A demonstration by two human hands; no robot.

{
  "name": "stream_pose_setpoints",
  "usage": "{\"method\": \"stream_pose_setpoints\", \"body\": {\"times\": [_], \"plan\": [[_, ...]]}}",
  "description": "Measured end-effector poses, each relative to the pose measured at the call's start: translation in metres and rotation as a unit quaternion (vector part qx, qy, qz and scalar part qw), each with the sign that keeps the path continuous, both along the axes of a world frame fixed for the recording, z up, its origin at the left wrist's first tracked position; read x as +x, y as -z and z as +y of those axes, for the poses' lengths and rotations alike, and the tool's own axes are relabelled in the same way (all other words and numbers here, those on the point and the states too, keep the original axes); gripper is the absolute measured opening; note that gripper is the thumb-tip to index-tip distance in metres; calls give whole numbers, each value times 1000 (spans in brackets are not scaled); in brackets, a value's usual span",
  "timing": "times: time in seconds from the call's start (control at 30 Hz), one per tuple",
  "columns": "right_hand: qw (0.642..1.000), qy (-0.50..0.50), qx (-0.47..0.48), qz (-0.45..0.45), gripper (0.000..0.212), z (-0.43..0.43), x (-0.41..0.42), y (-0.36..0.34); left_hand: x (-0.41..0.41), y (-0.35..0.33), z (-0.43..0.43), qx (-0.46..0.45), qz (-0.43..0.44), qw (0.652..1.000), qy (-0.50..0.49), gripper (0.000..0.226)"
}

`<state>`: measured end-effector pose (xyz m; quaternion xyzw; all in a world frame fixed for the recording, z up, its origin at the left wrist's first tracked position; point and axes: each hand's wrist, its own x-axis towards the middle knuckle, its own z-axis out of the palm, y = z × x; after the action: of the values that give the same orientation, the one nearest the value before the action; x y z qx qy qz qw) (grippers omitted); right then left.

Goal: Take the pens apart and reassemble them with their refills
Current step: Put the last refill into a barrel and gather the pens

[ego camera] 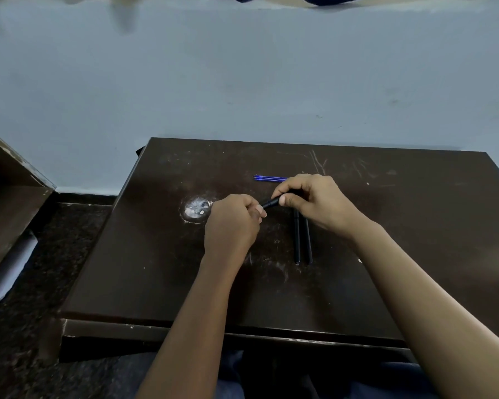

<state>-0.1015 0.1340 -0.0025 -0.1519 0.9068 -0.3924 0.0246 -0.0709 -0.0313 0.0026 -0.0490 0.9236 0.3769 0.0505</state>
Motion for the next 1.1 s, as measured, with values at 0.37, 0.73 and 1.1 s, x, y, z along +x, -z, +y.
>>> {"method": "stream_pose_setpoints", "body": {"times": [0.37, 0.73, 1.1], "plan": [[997, 67, -25, -30, 27, 7, 1, -6, 1, 3, 15, 69, -72, 995, -24, 18], [956, 231, 99, -149, 35, 27, 15, 31, -10, 17, 39, -33, -74, 992, -98, 30], [957, 195, 114, -182, 61, 6, 21, 52, -13, 44, 67, -89, -68, 992, -53, 28]]}}
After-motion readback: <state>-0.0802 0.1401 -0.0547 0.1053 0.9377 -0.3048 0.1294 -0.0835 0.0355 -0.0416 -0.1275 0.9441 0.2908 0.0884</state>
